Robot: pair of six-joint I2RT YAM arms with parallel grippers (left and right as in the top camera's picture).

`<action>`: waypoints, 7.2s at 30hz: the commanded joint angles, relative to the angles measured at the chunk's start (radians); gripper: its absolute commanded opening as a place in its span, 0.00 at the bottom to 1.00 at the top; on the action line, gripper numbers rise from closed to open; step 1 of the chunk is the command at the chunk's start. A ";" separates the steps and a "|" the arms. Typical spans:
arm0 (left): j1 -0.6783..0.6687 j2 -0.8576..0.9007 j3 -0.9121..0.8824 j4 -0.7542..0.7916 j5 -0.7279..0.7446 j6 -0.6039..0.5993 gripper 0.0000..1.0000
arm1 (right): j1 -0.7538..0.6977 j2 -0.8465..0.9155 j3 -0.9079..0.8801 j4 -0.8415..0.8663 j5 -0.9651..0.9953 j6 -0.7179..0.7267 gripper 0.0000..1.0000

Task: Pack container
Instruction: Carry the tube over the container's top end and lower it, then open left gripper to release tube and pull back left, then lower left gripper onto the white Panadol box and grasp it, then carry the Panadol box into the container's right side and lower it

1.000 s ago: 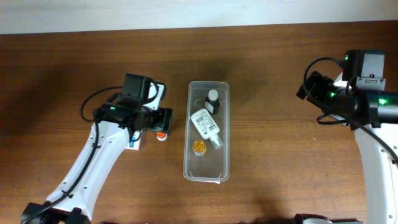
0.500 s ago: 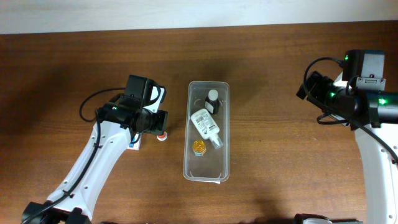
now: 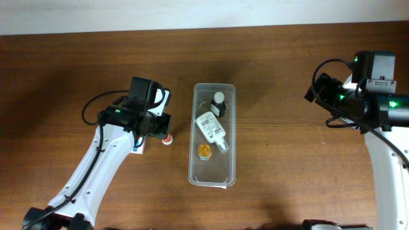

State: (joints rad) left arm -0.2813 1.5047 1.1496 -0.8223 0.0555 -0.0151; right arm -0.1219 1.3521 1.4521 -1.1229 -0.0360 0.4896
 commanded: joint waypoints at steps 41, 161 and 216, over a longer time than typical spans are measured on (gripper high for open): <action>-0.255 0.335 0.547 -0.040 -0.087 0.009 0.11 | -0.003 0.003 0.006 0.000 -0.005 -0.002 0.98; -0.393 0.281 0.510 -0.272 -0.097 -0.443 0.39 | -0.003 0.003 0.006 0.000 -0.005 -0.002 0.98; -0.480 0.504 0.438 -0.161 0.001 -0.388 0.30 | -0.003 0.003 0.006 0.000 -0.006 -0.002 0.98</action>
State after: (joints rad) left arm -0.7639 2.0483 1.5856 -0.9768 0.0422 -0.4294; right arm -0.1219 1.3521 1.4521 -1.1229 -0.0360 0.4904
